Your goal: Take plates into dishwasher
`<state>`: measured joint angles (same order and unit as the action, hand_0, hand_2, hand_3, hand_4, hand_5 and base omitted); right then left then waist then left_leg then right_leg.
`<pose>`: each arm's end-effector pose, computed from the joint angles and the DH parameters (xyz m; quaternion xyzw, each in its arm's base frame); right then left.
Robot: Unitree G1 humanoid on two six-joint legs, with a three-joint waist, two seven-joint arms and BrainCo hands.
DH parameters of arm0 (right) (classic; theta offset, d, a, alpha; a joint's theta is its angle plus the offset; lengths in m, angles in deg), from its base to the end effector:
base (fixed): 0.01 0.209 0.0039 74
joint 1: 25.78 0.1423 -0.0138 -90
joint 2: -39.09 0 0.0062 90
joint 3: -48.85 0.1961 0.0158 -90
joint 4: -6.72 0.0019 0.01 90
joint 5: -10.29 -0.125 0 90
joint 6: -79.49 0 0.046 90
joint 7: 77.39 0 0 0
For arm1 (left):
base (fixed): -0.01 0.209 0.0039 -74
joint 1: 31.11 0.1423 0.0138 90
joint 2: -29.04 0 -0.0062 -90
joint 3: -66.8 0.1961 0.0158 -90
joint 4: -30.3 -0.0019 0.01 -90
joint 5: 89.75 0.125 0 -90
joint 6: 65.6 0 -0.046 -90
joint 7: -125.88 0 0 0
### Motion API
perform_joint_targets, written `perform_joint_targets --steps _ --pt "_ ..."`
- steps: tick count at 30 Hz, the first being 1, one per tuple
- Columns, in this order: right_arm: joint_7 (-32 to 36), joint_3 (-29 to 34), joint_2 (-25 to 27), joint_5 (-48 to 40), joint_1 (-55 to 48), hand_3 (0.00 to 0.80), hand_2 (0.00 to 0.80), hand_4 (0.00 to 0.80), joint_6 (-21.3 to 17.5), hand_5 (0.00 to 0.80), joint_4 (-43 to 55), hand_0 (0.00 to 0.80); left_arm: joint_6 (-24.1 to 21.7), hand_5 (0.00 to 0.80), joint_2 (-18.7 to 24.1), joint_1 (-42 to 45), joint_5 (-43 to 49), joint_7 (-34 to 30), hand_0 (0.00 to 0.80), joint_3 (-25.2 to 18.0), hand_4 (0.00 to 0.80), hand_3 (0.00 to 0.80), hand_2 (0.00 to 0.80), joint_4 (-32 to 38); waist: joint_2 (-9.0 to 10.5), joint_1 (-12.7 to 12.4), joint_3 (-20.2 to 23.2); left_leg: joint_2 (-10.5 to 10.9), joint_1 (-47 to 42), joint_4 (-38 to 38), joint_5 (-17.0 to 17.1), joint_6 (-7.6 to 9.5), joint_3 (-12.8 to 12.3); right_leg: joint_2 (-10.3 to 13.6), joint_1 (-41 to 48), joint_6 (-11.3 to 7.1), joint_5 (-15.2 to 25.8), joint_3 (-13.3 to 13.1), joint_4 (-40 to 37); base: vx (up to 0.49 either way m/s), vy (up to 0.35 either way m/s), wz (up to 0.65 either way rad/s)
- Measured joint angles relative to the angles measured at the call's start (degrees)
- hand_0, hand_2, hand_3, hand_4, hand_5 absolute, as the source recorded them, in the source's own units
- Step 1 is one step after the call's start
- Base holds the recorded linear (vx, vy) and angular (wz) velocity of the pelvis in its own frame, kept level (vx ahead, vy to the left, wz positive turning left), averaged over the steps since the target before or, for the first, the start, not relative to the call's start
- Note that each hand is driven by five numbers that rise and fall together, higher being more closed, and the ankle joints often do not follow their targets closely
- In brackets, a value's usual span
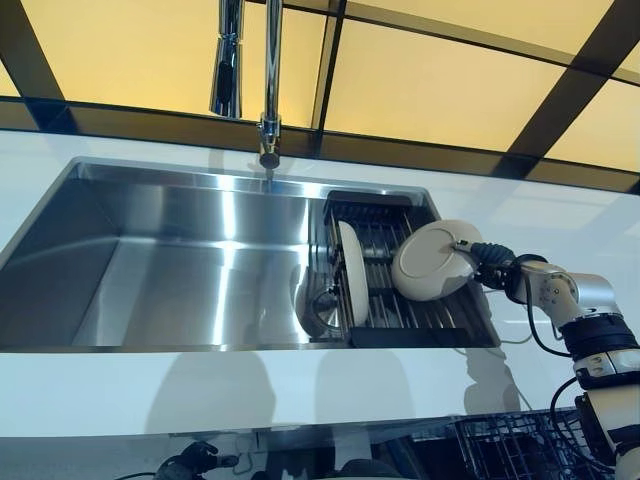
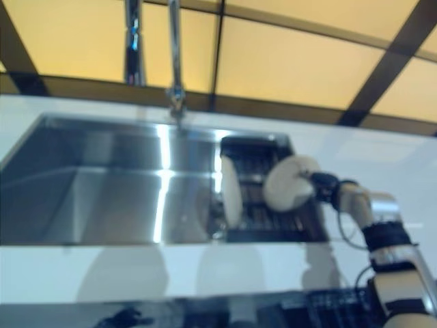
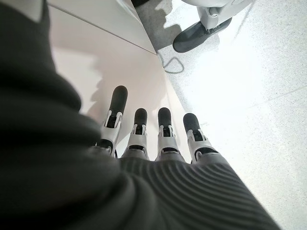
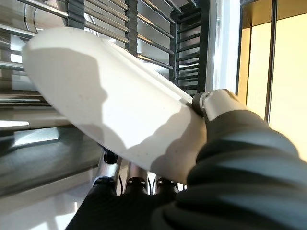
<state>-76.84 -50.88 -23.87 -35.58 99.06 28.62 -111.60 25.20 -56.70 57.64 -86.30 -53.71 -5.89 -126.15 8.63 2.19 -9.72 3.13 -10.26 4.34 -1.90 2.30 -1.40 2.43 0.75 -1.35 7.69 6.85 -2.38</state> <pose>0.2864 -0.2815 0.1182 0.0253 0.2805 -0.0146 0.9594 0.0836 0.2506 -0.1033 0.2550 0.5498 -0.0406 0.7944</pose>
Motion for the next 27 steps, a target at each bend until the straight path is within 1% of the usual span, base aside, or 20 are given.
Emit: perform_joint_targets --steps 3,6,8,12,16,19,23,25,27 --pt "-0.99 -0.06 0.00 0.20 -0.19 0.800 0.800 0.800 -2.54 0.800 1.40 0.800 0.01 0.000 -0.06 0.00 -0.02 0.00 0.000 -0.01 0.000 0.000 0.000 0.38 -0.74 0.03 -0.51 0.00 0.00 0.10 0.01 0.01 0.00 -0.01 -0.03 0.00 0.00 -0.01 0.00 0.000 0.000 0.00" --pt "-3.89 -0.05 0.04 0.27 -1.12 0.800 0.800 0.800 -7.08 0.800 6.39 0.800 0.03 0.000 -0.11 0.01 -0.04 0.01 0.000 -0.05 0.000 0.000 0.000 0.45 -1.51 0.11 -1.02 -0.04 0.01 0.20 0.01 0.01 -0.02 -0.10 -0.14 0.00 0.00 -0.06 -0.01 -0.022 0.034 -0.01" --pt "-5.66 -0.04 0.05 0.53 -1.58 0.800 0.800 0.800 -9.85 0.800 10.95 0.800 0.06 0.000 -0.12 0.06 -0.05 0.01 0.000 -0.07 0.000 0.000 0.000 0.44 -1.65 0.21 -1.12 -0.05 0.08 0.27 0.02 0.01 -0.08 -0.13 -0.30 0.00 0.00 -0.12 -0.01 -0.023 0.041 -0.02" --pt "-9.56 0.55 0.10 3.81 -2.16 0.800 0.800 0.800 -17.17 0.800 20.46 0.800 0.04 0.000 -0.27 0.40 -0.30 0.04 0.000 -0.15 0.000 0.000 0.000 0.45 -1.65 1.30 -1.12 -0.04 0.04 0.47 0.06 0.08 -0.12 -0.09 -0.40 -0.02 0.02 -0.24 0.10 -0.037 0.054 0.01" --pt "-13.21 2.89 0.55 7.47 -3.26 0.800 0.800 0.800 -22.50 0.800 26.95 0.800 -0.14 0.000 -0.40 0.60 -0.35 0.06 0.000 -0.32 0.000 0.000 0.000 0.44 -1.68 1.60 -1.15 -0.04 0.02 0.50 0.03 0.15 -0.18 -0.10 -0.66 -0.08 0.06 -0.50 0.37 -0.039 0.058 -0.01" --pt "-16.50 6.61 0.84 9.84 -5.09 0.800 0.800 0.800 -25.64 0.800 31.79 0.800 -0.31 0.000 -0.72 0.73 -0.38 0.08 0.000 -0.53 0.000 0.000 0.000 0.41 -1.80 1.73 -1.24 -0.02 0.02 0.50 0.15 0.36 -0.43 -0.10 -0.94 -0.10 0.07 -1.39 0.74 -0.044 0.057 -0.05" --pt "-19.92 9.28 1.24 13.30 -7.84 0.800 0.800 0.800 -28.94 0.800 34.86 0.800 -0.62 0.000 -1.17 0.96 -0.44 0.08 0.000 -0.56 0.000 0.000 0.000 0.33 -1.93 2.20 -1.33 0.07 -0.12 0.72 0.03 0.28 -1.18 -0.10 -1.13 -0.13 0.09 -1.90 0.99 -0.059 0.073 -0.09" --pt "-20.76 11.09 1.23 14.86 -10.97 0.800 0.800 0.800 -30.13 0.800 37.18 0.800 -1.04 0.000 -1.42 1.19 -0.43 0.09 0.000 -0.56 0.000 0.000 0.000 0.33 -2.07 2.89 -1.41 0.10 -0.13 0.71 0.10 0.34 -1.73 -0.15 -2.00 -0.19 0.13 -2.63 1.60 -0.041 0.058 -0.14" --pt "-21.27 12.53 1.23 16.05 -14.14 0.800 0.800 0.800 -30.66 0.800 37.73 0.800 -1.14 0.000 -1.75 1.36 -0.43 0.04 0.000 -0.56 0.000 0.000 0.000 -0.14 -2.34 4.09 -1.57 0.08 -0.19 0.68 0.13 0.39 -2.43 -0.30 -2.52 -0.47 0.32 -3.33 2.15 -0.039 0.038 -0.18"
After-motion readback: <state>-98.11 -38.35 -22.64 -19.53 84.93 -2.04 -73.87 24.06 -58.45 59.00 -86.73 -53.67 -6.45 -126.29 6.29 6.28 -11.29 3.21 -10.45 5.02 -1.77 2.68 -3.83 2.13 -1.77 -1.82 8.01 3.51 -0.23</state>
